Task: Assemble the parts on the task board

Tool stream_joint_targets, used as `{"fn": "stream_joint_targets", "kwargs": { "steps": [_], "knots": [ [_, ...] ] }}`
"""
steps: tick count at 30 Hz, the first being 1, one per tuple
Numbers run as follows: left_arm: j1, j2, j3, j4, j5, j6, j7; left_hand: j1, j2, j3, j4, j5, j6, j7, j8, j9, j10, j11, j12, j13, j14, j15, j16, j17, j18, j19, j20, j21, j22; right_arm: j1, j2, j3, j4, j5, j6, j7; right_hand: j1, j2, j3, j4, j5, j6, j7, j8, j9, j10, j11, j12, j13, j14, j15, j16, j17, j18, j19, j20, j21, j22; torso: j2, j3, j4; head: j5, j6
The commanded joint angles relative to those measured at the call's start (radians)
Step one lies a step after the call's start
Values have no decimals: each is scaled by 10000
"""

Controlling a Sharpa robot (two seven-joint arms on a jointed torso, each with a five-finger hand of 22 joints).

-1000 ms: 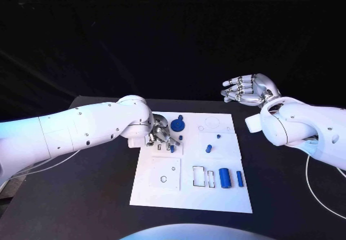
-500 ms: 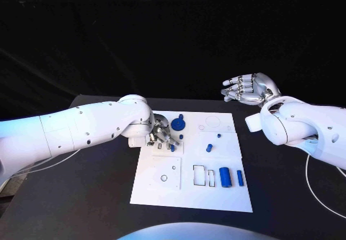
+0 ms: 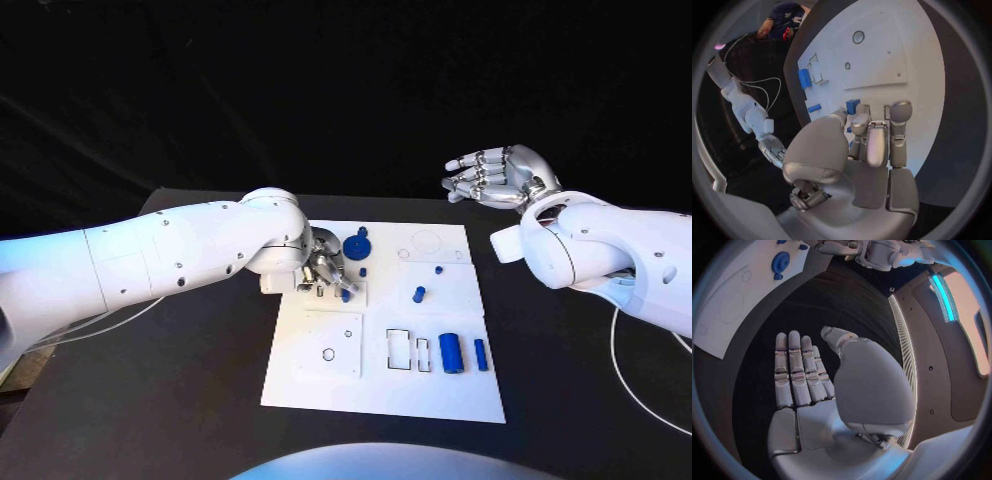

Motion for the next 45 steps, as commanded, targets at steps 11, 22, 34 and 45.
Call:
{"fn": "stream_joint_targets", "kwargs": {
  "steps": [11, 22, 34, 45],
  "knots": [
    [-16, 73, -2, -34, 301, 189, 8, 344, -91, 850, 0, -25, 5, -24, -112, 11, -132, -5, -33, -99, 397, -11, 37, -18, -116, -140, -9, 110, 63, -10, 24, -7, -17, -20, 246, -65, -58, 41, -1, -64, -46, 47, 40, -40, -15, 65, 1, -36, -29, 34, 15, -47, -17, 115, 50, 56, -64, -25, 7, 6, 5, -38, -18],
    [-39, -93, 0, 57, 958, -153, 62, 138, -1499, 6039, -839, -19, -205, -105, 705, 1008, -4, -105, -49, -162, 397, -93, 51, -27, -125, -210, -71, 290, 243, -31, 26, -12, -31, -20, 282, -86, -83, 37, 5, -76, -50, 56, 41, -41, -16, 73, 2, -38, -50, 35, 19, -67, -22, 115, 52, 59, -79, -43, 5, 6, 9, -37, -14],
    [-52, -552, 109, 484, 1585, -849, 164, -456, -1659, 6843, -1362, -34, -235, -139, 906, 1312, 62, -125, -27, -172, 399, -115, 58, -23, -130, -218, -70, 334, 289, -39, -17, -14, -19, -9, 354, -37, -116, 36, 10, -84, -53, 62, 43, -46, -19, 78, 5, -43, -74, 29, 25, -93, -29, 113, 50, 64, -100, -66, -4, 8, 15, -49, 12],
    [-71, -832, 146, 878, 200, -1472, 415, -587, -1759, 7114, -1594, -32, -213, -170, 956, 1402, 143, -158, 19, -119, 398, -142, 56, -29, -150, -144, -86, 422, 430, -57, -37, -15, -34, 11, 420, 11, -134, 36, 21, -102, -53, 62, 45, -53, -23, 74, 9, -52, -99, 24, 30, -119, -36, 112, 47, 69, -122, -89, -5, 6, 11, -28, 6]
  ]
}}
